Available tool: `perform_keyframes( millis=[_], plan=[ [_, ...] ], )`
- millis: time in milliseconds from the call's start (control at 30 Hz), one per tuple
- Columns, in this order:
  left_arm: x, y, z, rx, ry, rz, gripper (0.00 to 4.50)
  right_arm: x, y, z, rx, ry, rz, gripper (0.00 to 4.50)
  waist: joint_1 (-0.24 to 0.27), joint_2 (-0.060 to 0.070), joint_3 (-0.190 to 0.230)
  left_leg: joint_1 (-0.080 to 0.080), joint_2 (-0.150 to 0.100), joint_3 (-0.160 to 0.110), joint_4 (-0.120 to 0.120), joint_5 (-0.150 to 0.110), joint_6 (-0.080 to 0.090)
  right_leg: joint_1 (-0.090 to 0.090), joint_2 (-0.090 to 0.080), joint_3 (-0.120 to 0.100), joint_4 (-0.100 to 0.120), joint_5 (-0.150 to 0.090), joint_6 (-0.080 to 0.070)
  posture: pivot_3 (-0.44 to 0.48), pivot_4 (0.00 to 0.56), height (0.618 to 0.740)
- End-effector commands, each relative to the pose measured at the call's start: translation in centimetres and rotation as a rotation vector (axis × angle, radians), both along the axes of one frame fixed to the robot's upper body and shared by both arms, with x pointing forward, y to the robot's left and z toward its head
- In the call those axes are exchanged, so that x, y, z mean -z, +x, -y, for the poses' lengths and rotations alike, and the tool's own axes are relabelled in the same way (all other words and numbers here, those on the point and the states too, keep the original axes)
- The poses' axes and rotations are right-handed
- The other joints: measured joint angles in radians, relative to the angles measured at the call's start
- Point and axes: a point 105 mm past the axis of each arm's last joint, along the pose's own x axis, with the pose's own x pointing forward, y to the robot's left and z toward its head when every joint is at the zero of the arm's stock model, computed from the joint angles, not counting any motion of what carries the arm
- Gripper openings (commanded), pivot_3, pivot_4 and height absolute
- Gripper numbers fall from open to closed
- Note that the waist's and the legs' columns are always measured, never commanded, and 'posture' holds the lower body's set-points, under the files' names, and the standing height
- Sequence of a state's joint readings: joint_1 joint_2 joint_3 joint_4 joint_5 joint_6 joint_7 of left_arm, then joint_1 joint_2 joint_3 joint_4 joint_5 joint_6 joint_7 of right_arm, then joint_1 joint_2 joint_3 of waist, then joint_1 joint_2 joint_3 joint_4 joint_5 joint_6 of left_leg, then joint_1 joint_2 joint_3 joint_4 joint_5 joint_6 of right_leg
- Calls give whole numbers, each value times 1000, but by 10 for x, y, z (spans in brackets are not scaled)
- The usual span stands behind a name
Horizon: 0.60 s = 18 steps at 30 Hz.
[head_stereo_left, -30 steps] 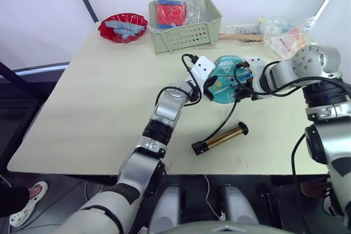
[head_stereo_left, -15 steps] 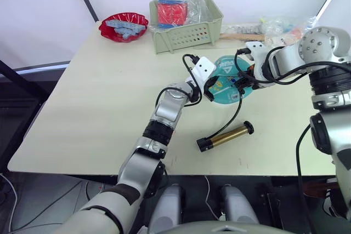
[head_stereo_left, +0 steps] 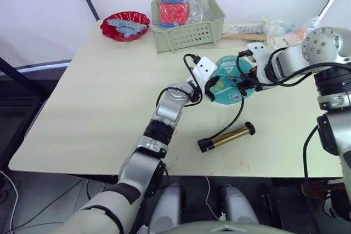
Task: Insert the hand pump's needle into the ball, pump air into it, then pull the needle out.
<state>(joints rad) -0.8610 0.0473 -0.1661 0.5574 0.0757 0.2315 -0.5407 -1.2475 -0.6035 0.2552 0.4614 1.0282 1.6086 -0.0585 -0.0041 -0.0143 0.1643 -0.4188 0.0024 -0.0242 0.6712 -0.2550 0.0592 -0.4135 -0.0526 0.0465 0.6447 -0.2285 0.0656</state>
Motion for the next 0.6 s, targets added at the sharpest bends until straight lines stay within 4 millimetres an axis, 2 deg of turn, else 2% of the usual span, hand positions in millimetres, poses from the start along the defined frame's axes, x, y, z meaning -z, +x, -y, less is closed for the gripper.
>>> perform_keyframes(
  millis=[33, 333, 600],
  plan=[
    [11, -8, 17, 56, 27, -30, 13, -9, -3, -4, -35, 13, 27, 380, 1, 0, 0, 0, 0, 0, 0, 0, 0, 0, 0, 0, 0, 0, 0, 0, 150, 738],
    [12, -11, 18, 63, 29, -31, 13, -8, -5, -3, -43, 3, 24, 380, 5, 0, 0, 0, 0, -1, 0, 0, 0, 0, 0, -1, 0, 0, 0, 0, 150, 738],
    [12, -17, 26, 108, 21, -35, 13, -9, -3, -17, -62, 9, 23, 380, 5, 0, 0, 0, 0, -1, 0, 0, 0, 0, 0, -1, 0, 0, 0, 0, 150, 738]
  ],
)
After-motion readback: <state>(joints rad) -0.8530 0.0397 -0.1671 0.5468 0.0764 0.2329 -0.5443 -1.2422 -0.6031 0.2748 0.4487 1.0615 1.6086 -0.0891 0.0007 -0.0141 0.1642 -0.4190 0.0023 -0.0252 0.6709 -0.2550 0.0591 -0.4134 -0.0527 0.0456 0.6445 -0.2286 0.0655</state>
